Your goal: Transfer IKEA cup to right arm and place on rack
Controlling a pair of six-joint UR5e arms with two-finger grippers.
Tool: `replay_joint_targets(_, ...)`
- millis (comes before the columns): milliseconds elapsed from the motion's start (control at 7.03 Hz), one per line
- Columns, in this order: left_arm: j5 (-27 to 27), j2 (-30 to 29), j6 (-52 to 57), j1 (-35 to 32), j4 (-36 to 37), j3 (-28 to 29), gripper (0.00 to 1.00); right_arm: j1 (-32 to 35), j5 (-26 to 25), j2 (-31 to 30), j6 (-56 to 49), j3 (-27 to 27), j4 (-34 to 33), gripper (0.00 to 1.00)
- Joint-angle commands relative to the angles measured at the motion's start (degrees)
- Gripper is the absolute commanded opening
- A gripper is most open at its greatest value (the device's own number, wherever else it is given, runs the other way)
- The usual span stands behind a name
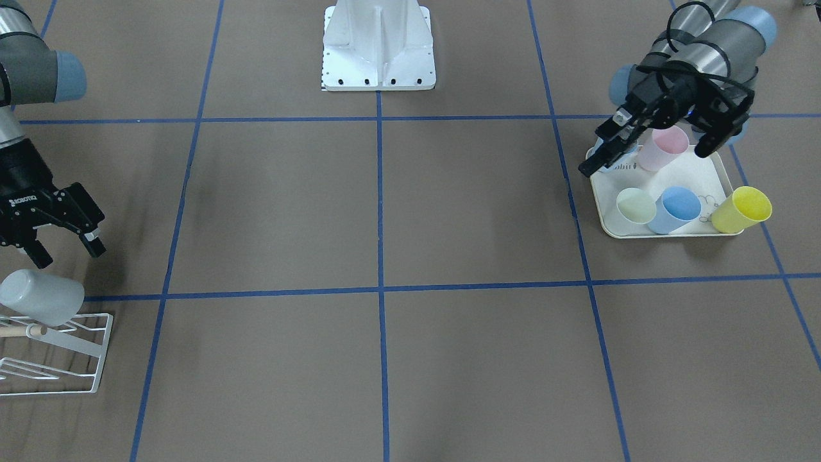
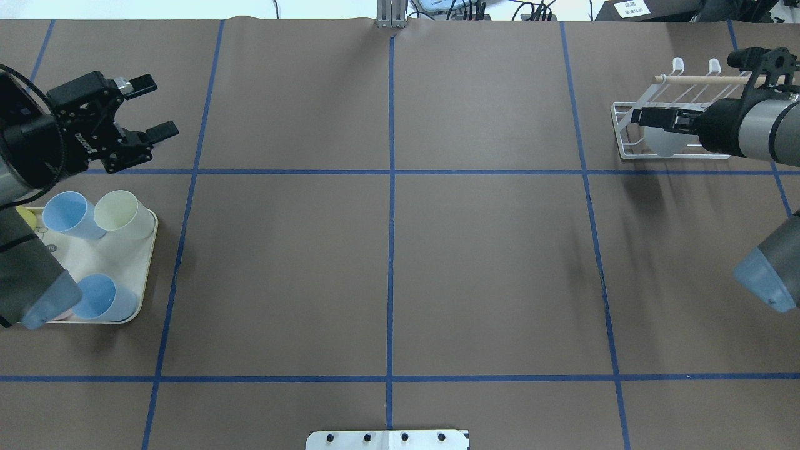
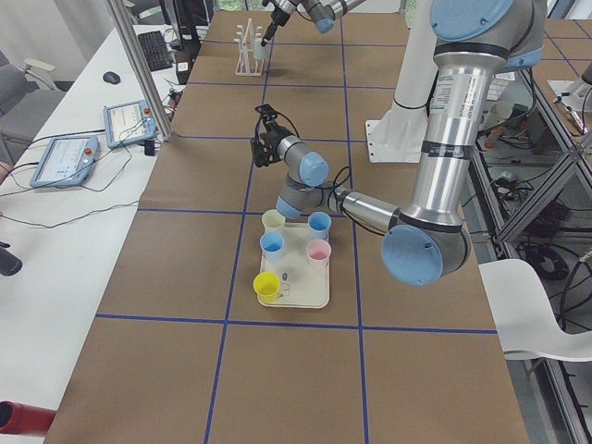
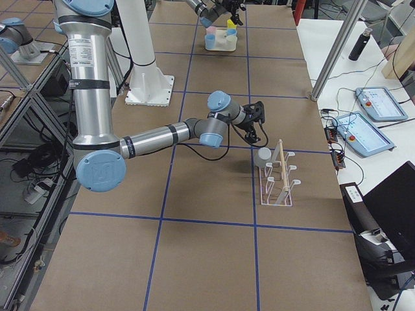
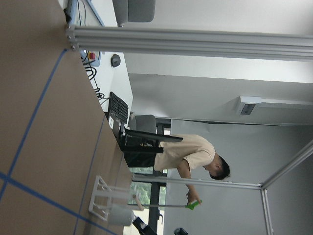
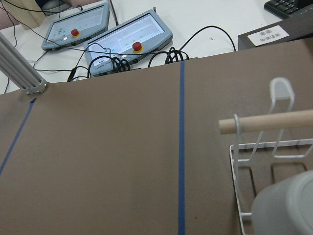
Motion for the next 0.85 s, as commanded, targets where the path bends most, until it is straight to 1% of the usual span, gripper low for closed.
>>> replay_joint_targets(0, -16.4, 4.9, 18.4, -13.5, 9.0, 2.7, 0.99, -4.0, -0.3, -1.3, 3.3, 4.0, 0.0, 1.0)
replay_joint_targets(142, -25.0, 5.0, 29.1, -19.7, 13.8, 6.9, 0.99, -4.9, -0.6, -1.4, 3.4, 4.0, 0.0, 1.0)
replay_joint_targets(284, -33.0, 5.1, 40.6, -26.6, 17.5, 13.3, 0.99, -5.6, -0.6, -1.3, 3.4, 4.0, 0.0, 1.0)
replay_joint_targets(426, -37.8, 5.0, 56.5, -32.2, 21.4, 20.7, 0.99, -6.4, -0.6, -1.3, 3.4, 4.0, 0.0, 1.0)
replay_joint_targets(569, -37.2, 5.0, 73.1, -33.4, 29.4, 21.8, 0.99, -7.3, -1.5, -1.3, 3.5, 4.1, 0.0, 1.0)
replay_joint_targets(711, -36.4, 5.2, 82.0, -33.7, 36.0, 21.9, 0.99, -8.6, -3.0, -1.3, 3.5, 4.1, 0.0, 1.0)
